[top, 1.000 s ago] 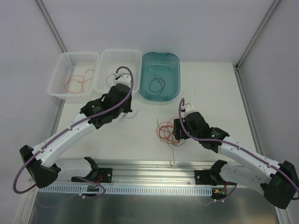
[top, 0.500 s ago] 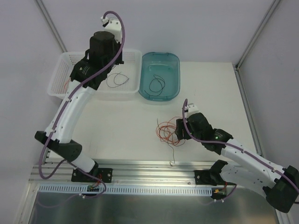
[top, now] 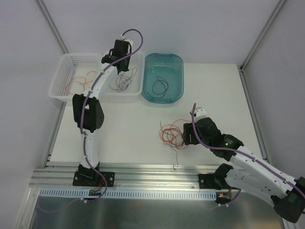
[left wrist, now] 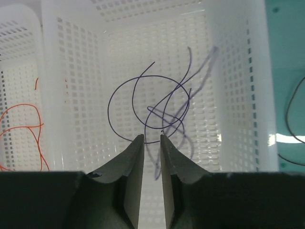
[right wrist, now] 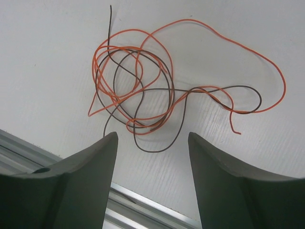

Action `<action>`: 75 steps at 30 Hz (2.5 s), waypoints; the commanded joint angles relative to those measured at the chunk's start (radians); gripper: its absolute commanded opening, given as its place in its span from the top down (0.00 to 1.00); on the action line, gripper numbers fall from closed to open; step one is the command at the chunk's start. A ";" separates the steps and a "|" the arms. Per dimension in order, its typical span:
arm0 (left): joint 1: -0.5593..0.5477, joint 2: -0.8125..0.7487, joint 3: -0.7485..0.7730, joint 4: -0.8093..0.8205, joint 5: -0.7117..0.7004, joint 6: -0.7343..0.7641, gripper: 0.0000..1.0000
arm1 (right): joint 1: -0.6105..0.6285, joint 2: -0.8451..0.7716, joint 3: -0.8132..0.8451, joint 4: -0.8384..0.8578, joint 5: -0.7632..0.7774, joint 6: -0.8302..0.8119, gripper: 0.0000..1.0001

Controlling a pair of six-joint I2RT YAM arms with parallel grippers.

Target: Untangle the cables

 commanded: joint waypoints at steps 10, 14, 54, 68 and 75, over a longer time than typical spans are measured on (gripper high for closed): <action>0.017 -0.225 -0.130 0.053 0.051 -0.051 0.27 | 0.004 -0.043 0.010 -0.050 0.051 0.013 0.35; 0.016 -0.382 -0.273 0.051 0.151 -0.142 0.01 | 0.003 -0.038 0.000 -0.040 0.043 0.020 0.35; -0.489 -1.169 -1.486 0.364 0.288 -0.546 0.02 | 0.121 0.548 0.246 0.184 -0.129 0.014 0.49; -0.584 -0.686 -1.162 0.407 0.088 -0.457 0.07 | 0.067 0.310 0.048 0.121 0.063 0.169 0.49; -0.584 -0.502 -1.102 0.407 -0.007 -0.517 0.16 | 0.031 0.267 0.005 0.177 0.022 0.190 0.48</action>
